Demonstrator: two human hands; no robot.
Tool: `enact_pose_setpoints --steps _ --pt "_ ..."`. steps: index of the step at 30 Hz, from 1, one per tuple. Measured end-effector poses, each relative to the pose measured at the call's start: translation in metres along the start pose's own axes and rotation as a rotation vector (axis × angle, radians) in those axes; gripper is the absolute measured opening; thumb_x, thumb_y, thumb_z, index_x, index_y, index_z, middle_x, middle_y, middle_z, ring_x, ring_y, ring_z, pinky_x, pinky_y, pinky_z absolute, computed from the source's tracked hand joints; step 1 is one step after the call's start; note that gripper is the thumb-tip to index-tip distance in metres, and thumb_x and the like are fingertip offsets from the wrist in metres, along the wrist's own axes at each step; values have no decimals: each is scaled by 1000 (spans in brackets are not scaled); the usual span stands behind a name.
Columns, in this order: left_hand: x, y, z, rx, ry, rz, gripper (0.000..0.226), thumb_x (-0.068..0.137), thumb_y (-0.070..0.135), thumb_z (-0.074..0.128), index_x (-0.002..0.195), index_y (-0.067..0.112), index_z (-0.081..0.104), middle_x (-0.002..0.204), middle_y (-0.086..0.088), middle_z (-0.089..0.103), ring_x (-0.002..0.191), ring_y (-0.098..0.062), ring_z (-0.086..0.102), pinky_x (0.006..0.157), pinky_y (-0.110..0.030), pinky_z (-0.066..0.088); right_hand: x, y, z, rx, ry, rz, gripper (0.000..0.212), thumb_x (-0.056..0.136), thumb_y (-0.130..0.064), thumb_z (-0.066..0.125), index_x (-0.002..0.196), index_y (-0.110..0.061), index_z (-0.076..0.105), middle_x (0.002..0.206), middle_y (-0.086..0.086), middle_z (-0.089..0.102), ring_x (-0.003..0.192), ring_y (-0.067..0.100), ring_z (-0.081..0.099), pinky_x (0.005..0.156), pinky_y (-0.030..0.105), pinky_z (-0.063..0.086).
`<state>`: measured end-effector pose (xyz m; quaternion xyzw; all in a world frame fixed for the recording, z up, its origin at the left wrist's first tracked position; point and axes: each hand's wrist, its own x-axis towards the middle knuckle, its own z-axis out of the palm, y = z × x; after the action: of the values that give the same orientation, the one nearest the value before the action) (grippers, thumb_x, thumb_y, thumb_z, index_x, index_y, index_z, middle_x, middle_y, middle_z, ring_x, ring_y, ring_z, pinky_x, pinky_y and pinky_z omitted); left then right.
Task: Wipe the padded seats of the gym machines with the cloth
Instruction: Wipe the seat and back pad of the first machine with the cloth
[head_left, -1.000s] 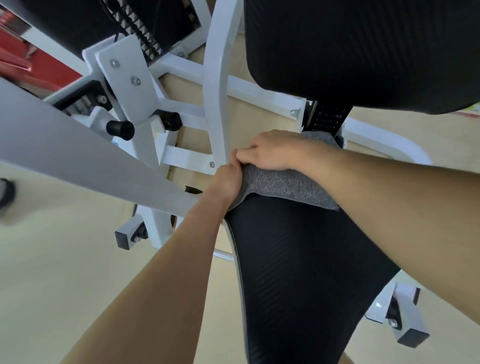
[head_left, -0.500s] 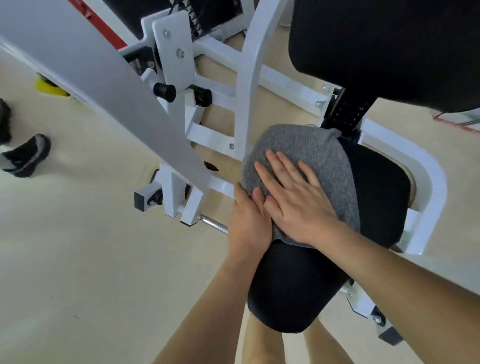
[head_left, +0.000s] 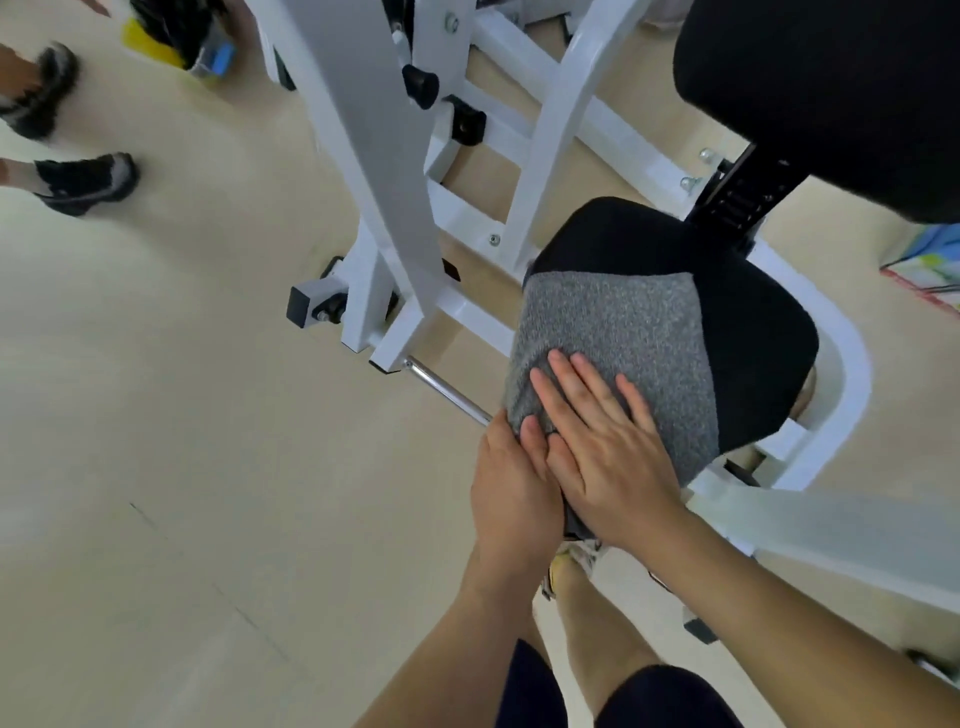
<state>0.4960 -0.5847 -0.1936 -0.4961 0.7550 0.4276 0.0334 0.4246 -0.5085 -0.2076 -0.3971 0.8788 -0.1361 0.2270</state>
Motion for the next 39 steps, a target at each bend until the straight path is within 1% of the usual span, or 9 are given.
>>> enact_pose_setpoints --steps 3,6,11,15,18,22,29,33,39 --pt "-14 -2 6 -81 47 -27 38 100 36 33 133 19 43 124 0 52 111 -13 50 93 -37 47 -12 1 3 40 36 1 55 97 -35 21 150 -24 27 158 -4 20 147 11 12 118 42 12" --pt "-29 -2 -1 46 -75 12 56 99 32 40 148 13 20 143 -11 35 129 -21 37 107 -35 36 -37 13 10 52 68 33 53 98 -36 25 149 -23 28 158 -3 21 147 13 13 117 44 16" --pt "-18 7 -30 408 -60 363 72 91 45 49 148 11 22 153 -16 24 141 -30 24 115 -44 25 -69 16 13 320 321 256 53 93 -34 41 142 -14 40 154 4 31 145 18 19 116 42 21" --pt "13 18 -13 773 -201 794 59 94 51 35 147 25 30 157 -7 22 146 -26 16 117 -50 15 -69 -6 10 945 547 762 54 92 -28 48 144 -21 34 147 -1 39 133 12 38 111 39 35" --pt "8 6 -1 964 -356 898 65 94 51 17 151 21 18 160 -6 12 148 -23 6 118 -50 7 -47 -22 9 1438 591 981 57 91 -31 52 143 -24 31 138 -2 50 119 13 53 105 40 43" --pt "-24 -7 9 1110 -457 989 68 97 39 19 151 9 -8 160 -8 -12 146 -24 -17 118 -48 -6 -44 -19 12 1470 432 1109 52 91 -47 53 132 -16 46 121 1 64 107 14 62 98 38 49" --pt "-10 15 24 1225 -515 1098 66 91 23 12 145 3 -20 159 -12 -17 145 -26 -17 118 -44 -7 -39 14 -2 1737 320 1186 30 91 -50 52 85 -23 66 81 -7 73 82 6 68 79 26 54" --pt "-9 36 46 1253 -552 1074 73 93 19 24 145 2 -24 156 -11 -26 144 -25 -23 118 -44 -7 -30 37 -9 1764 369 1270 34 92 -51 50 92 -21 67 86 -5 73 85 10 68 78 28 53" --pt "18 65 104 1183 -566 1138 78 93 30 35 150 8 -14 159 -4 -17 146 -19 -16 119 -43 -6 -13 93 -19 1730 555 1343 32 91 -50 52 93 -20 63 93 -2 71 86 13 67 80 31 53"
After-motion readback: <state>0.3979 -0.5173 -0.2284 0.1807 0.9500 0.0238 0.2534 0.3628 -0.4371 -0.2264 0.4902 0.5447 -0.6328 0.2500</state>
